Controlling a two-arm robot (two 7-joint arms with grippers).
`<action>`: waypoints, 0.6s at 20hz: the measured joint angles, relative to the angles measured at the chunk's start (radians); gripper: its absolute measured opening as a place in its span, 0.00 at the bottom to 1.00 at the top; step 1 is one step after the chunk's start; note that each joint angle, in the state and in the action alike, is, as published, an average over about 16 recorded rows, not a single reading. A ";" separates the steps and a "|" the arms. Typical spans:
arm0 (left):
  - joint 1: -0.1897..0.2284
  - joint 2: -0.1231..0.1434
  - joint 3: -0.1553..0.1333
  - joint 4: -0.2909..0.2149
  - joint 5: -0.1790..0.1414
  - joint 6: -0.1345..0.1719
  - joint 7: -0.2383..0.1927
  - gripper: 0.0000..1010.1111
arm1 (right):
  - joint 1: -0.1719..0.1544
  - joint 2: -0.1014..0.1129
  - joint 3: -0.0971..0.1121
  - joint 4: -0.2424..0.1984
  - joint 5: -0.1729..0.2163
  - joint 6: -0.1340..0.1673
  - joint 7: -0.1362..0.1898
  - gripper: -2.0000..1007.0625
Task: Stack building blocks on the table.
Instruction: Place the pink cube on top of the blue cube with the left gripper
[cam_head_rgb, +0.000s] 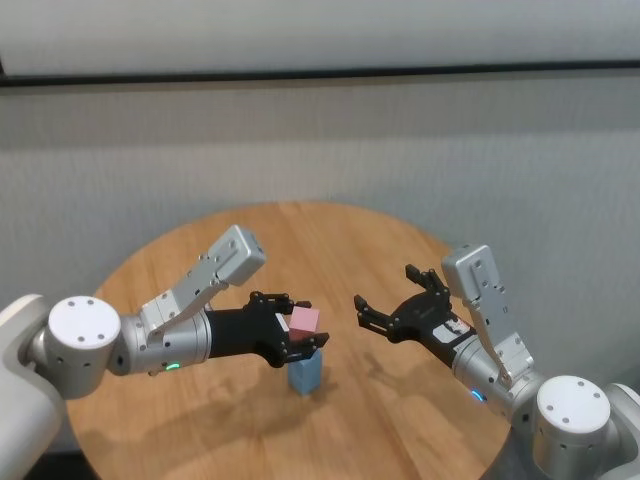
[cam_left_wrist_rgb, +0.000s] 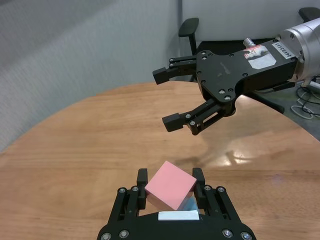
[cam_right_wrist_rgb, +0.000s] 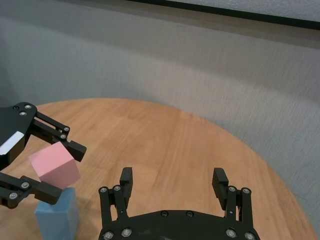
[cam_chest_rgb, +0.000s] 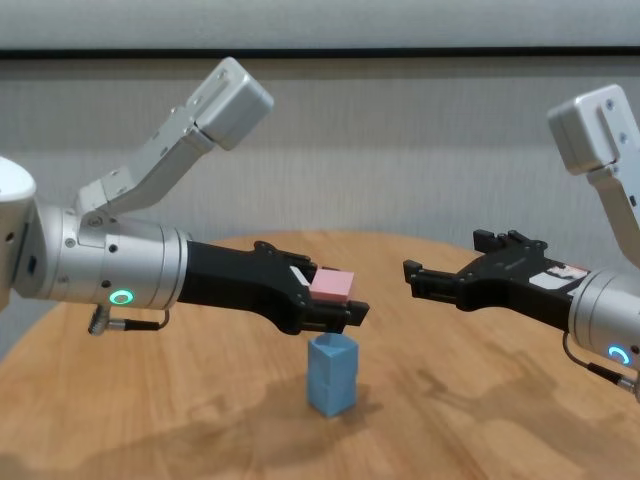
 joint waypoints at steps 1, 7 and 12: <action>-0.001 0.000 0.000 -0.001 -0.002 0.004 -0.001 0.56 | 0.000 0.000 0.000 0.000 0.000 0.000 0.000 1.00; -0.004 0.001 0.004 -0.003 -0.010 0.025 -0.004 0.56 | 0.000 0.000 0.000 0.000 0.000 0.000 0.000 1.00; -0.005 0.001 0.009 -0.005 -0.014 0.038 -0.003 0.56 | 0.000 0.000 0.000 0.000 0.000 0.000 0.000 1.00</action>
